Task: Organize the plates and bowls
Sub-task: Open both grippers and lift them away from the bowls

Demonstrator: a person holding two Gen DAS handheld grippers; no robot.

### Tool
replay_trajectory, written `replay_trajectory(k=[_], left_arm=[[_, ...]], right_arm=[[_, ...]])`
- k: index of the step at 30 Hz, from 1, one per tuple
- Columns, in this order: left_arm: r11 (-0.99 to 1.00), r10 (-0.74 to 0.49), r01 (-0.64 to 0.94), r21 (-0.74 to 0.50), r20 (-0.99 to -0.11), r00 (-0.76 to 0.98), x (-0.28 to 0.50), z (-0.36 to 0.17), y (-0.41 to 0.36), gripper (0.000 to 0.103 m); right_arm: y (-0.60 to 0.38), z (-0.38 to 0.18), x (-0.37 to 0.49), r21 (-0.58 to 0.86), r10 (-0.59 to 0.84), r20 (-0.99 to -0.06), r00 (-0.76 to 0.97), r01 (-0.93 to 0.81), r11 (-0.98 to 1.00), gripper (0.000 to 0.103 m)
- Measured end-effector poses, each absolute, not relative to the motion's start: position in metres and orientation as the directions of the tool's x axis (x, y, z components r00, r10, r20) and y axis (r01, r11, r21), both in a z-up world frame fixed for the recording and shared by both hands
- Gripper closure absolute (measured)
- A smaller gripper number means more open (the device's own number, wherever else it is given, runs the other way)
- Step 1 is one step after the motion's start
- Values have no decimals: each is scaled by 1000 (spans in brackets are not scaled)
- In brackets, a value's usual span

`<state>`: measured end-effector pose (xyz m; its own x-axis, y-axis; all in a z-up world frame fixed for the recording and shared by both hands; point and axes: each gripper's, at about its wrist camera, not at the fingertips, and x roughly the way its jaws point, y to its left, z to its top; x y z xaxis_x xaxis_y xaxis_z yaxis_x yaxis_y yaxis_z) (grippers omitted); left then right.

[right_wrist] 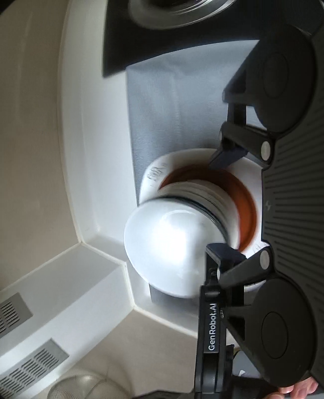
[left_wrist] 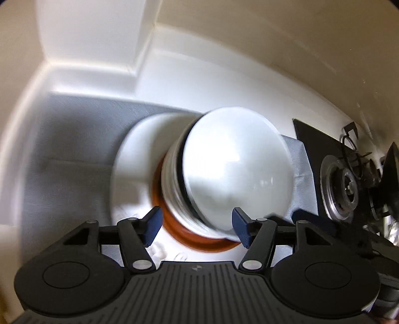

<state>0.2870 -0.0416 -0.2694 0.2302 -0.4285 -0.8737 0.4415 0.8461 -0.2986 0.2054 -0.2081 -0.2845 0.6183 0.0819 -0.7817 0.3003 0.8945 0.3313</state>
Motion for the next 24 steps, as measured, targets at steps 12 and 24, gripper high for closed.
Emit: replay_trajectory(k=[12,24], left_arm=[[873,-408,458,-168,-767,495,127,-102,-6,0],[930,-241,369,4,-750,615,1,-24,-33,0]], right_arm=[[-151,-149,82,220,-8,-713,701,234,947,0],[-158,-75,-36,237,10,-689,725,212,948,0]])
